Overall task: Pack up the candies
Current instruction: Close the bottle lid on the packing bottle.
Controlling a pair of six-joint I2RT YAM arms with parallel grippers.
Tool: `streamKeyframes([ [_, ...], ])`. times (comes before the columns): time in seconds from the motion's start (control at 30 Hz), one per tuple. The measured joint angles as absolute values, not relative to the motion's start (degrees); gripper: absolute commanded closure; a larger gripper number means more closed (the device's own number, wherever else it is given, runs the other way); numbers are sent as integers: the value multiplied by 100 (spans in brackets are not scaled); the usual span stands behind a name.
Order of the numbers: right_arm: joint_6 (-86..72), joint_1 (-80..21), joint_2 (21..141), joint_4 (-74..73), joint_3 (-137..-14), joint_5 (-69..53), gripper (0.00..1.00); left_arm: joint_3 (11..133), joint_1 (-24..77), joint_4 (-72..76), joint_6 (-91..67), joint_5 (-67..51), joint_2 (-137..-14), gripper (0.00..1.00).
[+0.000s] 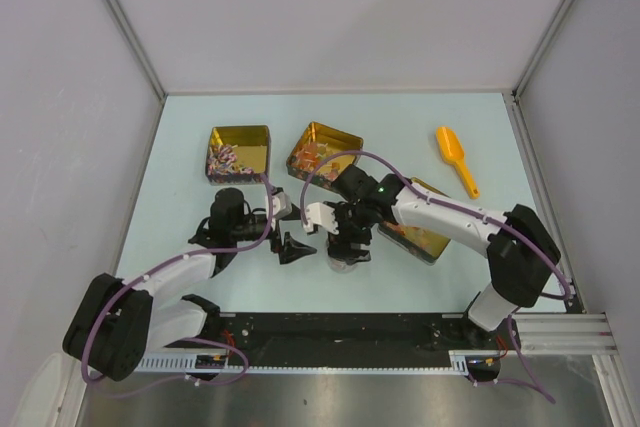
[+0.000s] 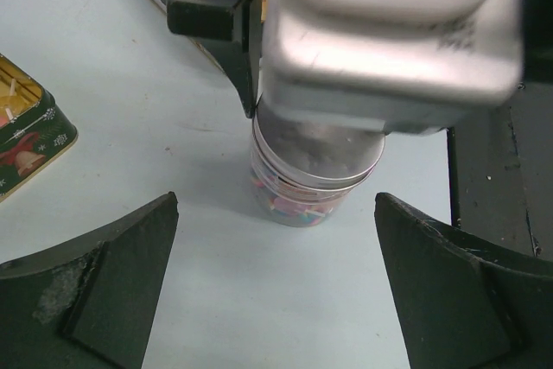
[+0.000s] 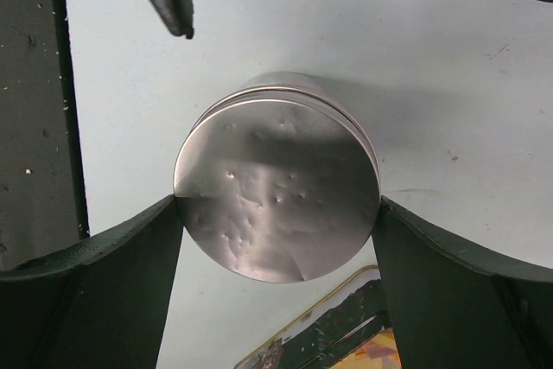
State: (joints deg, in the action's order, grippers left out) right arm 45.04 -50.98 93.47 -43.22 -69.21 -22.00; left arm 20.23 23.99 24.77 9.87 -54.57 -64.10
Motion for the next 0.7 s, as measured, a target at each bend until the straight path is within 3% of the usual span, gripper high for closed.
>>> streamKeyframes([
  [0.7,4473,-5122,9504,-4298,-6921,-2147,25,1992,2399,2521,945,-5459,-6414,0],
])
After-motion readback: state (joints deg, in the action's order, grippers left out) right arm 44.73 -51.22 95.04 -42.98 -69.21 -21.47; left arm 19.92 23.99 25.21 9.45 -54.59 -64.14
